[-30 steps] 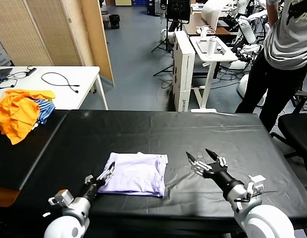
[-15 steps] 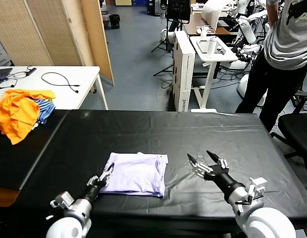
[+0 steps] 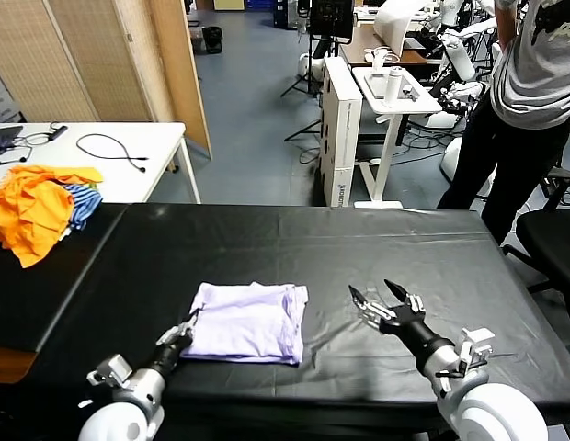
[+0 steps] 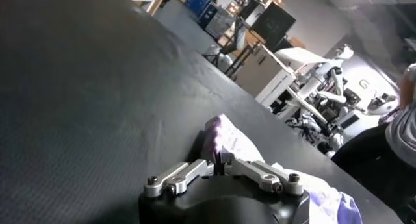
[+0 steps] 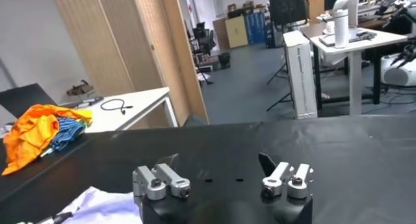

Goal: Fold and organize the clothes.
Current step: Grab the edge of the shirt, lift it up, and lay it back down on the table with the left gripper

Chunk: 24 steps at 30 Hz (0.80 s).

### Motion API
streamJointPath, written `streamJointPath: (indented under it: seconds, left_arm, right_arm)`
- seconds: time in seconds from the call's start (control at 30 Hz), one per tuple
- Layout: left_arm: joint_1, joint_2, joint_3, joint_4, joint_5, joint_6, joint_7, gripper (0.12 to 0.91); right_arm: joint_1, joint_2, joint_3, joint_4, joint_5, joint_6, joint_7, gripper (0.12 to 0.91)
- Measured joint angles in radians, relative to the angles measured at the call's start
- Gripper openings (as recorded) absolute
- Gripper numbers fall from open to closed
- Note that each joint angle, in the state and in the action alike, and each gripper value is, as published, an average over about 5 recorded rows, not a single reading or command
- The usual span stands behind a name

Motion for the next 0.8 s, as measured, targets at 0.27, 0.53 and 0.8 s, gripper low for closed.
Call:
streamJointPath:
  seconds: [0.27,0.53,0.8]
  left_arm:
    - [0.034,0.164,-0.093,-0.053,0.153,-0.021,-0.005,0.176]
    - [0.1,0.394,-0.283,-0.107,0.194,-0.036,-0.065,0.176]
    - [0.105,0.364,-0.219,-0.234,0.193,0.049,-0.151,0.176]
  right_arm:
    - [-0.002,0.007,-0.01,-0.015,-0.003,-0.014,0.017,0.907]
    - [0.007,0.023,-0.04,-0.034,-0.014,-0.015,0.026,0.907]
    - [-0.017,0.029,-0.039,-0.019,-0.024,-0.015,0.026,0.907]
